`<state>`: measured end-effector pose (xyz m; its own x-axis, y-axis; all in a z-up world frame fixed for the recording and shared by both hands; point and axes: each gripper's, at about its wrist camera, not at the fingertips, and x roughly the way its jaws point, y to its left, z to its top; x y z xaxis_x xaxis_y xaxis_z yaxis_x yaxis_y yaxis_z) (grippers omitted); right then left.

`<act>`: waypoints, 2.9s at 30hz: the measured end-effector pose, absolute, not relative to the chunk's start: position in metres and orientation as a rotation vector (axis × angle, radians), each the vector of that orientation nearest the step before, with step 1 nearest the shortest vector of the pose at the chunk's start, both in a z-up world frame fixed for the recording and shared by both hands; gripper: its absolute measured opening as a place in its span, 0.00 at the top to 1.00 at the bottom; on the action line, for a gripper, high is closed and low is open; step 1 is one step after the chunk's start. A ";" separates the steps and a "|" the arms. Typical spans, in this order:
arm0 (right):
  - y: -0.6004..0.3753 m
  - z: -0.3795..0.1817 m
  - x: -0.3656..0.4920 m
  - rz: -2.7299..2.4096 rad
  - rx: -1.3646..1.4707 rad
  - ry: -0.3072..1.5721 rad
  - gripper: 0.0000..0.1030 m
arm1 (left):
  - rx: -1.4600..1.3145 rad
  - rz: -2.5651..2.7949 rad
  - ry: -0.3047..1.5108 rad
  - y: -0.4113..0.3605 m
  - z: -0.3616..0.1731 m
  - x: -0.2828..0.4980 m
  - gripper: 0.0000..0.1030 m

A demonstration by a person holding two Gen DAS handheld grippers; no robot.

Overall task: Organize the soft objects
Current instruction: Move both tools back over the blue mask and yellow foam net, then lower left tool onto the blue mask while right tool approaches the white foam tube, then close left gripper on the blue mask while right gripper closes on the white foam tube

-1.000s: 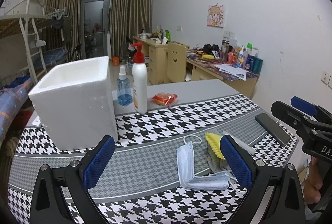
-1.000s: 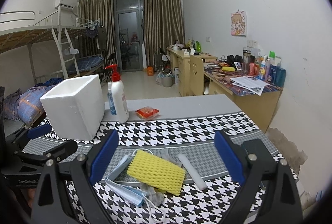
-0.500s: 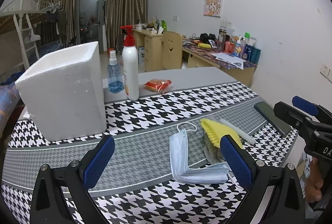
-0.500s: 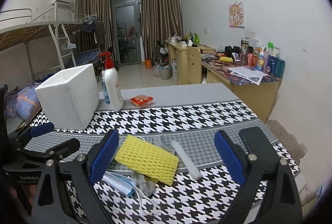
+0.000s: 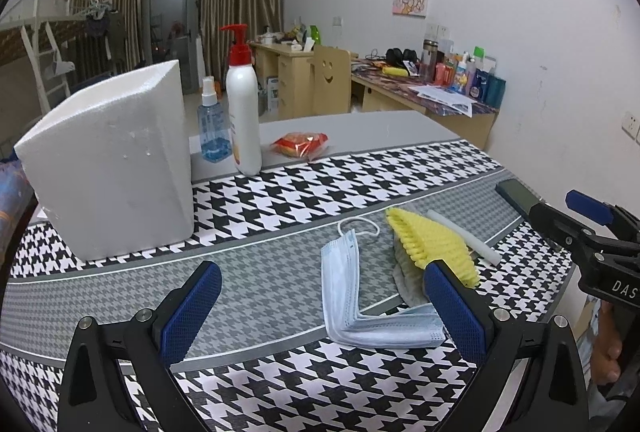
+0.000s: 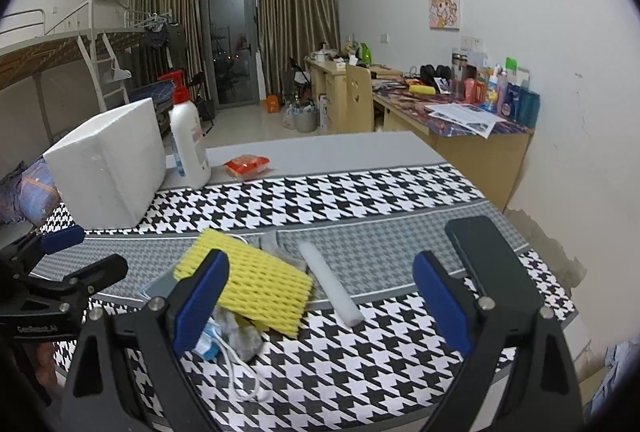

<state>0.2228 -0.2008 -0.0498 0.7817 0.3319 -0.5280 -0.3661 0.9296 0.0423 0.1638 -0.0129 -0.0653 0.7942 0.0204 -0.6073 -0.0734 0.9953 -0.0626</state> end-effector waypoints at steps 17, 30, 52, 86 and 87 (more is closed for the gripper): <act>-0.208 -0.073 0.240 0.341 -0.093 0.623 0.08 | -0.098 0.016 0.741 -0.021 -0.087 0.182 0.23; -0.212 -0.090 0.254 0.316 -0.106 0.679 0.08 | -0.133 -0.012 0.835 -0.016 -0.109 0.187 0.47; -0.205 -0.112 0.276 0.307 -0.167 0.759 0.23 | -0.130 -0.047 0.919 -0.016 -0.124 0.193 0.76; -0.188 -0.122 0.286 0.389 -0.223 0.824 0.89 | -0.130 -0.068 0.862 -0.011 -0.114 0.183 0.85; -0.190 -0.120 0.285 0.386 -0.217 0.822 0.89 | -0.129 -0.068 0.858 -0.011 -0.113 0.182 0.85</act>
